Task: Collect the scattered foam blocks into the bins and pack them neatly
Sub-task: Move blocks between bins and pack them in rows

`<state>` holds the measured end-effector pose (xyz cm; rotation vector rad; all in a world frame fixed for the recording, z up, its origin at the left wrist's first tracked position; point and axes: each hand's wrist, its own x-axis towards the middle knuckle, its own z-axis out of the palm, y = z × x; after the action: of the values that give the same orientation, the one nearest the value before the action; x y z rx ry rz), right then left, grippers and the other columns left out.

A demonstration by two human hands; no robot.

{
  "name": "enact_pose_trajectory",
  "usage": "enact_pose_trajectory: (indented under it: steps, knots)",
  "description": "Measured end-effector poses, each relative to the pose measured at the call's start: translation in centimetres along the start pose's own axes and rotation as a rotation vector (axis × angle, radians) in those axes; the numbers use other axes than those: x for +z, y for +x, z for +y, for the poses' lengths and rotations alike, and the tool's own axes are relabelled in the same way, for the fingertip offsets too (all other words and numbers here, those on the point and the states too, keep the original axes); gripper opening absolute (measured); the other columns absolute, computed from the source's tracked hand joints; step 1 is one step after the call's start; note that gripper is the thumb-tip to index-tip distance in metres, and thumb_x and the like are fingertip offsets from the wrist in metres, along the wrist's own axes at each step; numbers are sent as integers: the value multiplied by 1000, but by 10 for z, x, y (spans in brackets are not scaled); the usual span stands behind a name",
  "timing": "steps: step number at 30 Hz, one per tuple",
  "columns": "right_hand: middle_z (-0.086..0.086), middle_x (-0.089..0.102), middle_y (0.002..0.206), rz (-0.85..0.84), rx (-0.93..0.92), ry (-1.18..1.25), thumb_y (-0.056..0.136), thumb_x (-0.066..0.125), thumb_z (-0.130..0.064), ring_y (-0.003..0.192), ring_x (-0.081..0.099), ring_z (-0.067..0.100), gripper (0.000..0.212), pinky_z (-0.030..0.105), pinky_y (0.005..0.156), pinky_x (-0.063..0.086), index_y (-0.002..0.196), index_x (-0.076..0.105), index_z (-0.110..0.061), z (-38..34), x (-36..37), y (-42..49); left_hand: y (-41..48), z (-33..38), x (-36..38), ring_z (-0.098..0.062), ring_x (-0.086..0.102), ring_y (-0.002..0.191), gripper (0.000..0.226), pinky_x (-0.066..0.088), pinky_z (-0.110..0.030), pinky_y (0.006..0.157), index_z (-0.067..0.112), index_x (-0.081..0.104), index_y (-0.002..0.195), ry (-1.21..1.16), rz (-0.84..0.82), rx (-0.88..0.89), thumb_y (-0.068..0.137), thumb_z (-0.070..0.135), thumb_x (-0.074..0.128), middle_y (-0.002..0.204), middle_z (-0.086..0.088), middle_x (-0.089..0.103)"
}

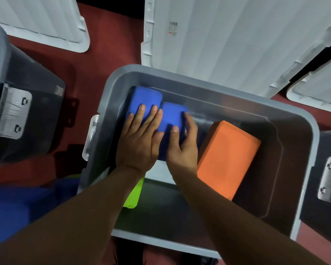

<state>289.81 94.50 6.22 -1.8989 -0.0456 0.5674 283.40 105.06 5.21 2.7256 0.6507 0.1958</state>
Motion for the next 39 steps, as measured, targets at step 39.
enact_pose_trajectory:
  steps: [39]
  knots:
    - [-10,27,165,-86,149,34,98,56,-55,139,28,-9,80,17,112,21,161,9,-40,-10,-13,35,-3,7,6,-27,26,152,63,21,-50,124,8,41,153,47,-4,7,109,41,11,161,-8,35]
